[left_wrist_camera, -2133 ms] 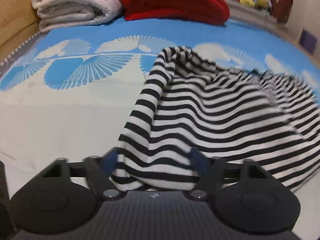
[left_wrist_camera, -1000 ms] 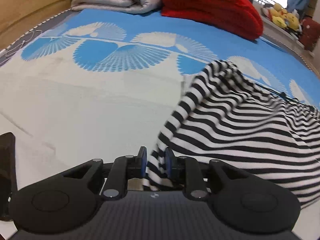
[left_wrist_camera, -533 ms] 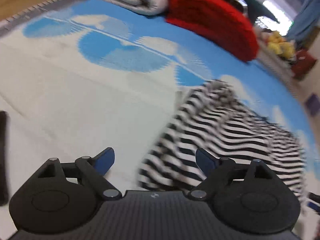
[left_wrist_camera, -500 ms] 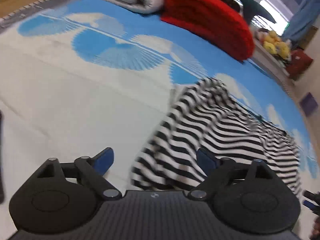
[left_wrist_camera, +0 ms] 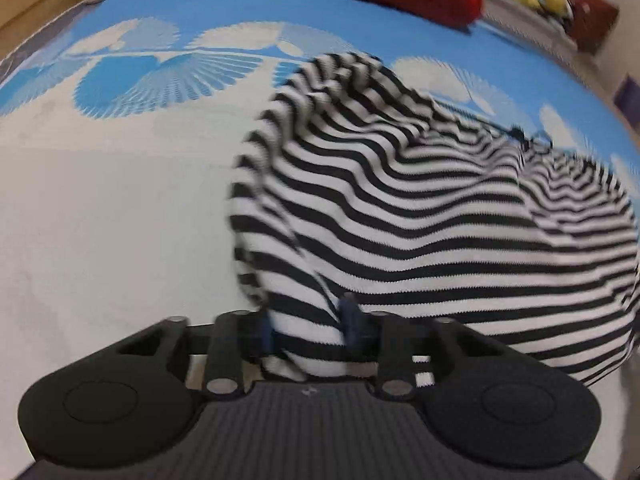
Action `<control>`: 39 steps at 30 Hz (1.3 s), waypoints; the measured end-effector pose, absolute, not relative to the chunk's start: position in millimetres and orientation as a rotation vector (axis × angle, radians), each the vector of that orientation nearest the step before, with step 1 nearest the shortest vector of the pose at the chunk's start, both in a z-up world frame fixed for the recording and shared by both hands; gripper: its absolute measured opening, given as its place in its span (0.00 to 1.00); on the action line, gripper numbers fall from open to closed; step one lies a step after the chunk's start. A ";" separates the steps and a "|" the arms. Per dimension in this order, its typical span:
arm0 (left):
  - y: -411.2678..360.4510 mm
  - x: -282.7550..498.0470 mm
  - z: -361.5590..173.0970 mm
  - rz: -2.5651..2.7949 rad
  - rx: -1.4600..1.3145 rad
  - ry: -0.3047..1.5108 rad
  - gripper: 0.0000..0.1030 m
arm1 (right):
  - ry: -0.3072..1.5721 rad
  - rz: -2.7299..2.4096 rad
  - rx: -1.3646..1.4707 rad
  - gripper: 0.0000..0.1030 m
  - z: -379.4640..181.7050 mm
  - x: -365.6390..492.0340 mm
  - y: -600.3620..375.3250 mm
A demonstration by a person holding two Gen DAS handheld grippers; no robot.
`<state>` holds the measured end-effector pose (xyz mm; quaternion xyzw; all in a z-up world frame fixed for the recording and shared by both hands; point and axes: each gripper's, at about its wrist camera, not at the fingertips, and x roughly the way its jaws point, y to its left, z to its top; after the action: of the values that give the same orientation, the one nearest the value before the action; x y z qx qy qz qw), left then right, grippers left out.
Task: Fold small clothes
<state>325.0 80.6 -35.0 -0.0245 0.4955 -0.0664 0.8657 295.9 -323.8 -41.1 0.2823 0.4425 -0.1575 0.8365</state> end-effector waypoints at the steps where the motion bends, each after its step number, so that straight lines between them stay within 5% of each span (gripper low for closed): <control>1: 86.1 320.3 -33.4 -0.143 -0.073 1.039 0.24 | 0.927 -0.332 0.591 0.20 -37.8 293.6 -322.6; 13: 135.5 227.1 -26.2 -0.290 -0.012 1.071 0.24 | 0.994 -0.065 0.464 0.23 -11.3 184.9 -328.9; 17: 137.2 233.5 -8.5 -0.230 -0.002 0.962 0.52 | 0.993 -0.155 0.314 0.62 -10.9 172.1 -331.2; 23: 90.2 285.3 28.6 -0.279 0.030 0.786 0.70 | 0.649 -0.274 0.278 0.63 38.5 188.0 -340.2; 29: 43.2 361.1 2.8 -0.272 0.047 0.822 0.68 | 0.714 -0.156 0.180 0.62 24.2 289.1 -312.7; 31: 36.1 371.3 -5.5 -0.258 0.057 0.816 0.50 | 0.746 -0.079 0.049 0.58 12.5 317.5 -295.5; 32: 36.9 378.5 -11.2 -0.249 0.058 0.826 0.36 | 0.749 -0.045 -0.032 0.47 3.7 330.1 -287.5; 33: 36.5 386.2 -16.6 -0.245 0.049 0.846 0.25 | 0.752 -0.042 -0.129 0.08 -7.7 342.1 -280.7; 39: 46.4 417.5 -28.8 -0.230 -0.037 0.841 0.22 | 0.796 -0.125 -0.084 0.01 -24.1 385.0 -292.4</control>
<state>417.5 46.4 -28.8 -0.0180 0.4075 -0.1113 0.9062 385.0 -292.4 -24.1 -0.0410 0.3871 -0.0609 0.9191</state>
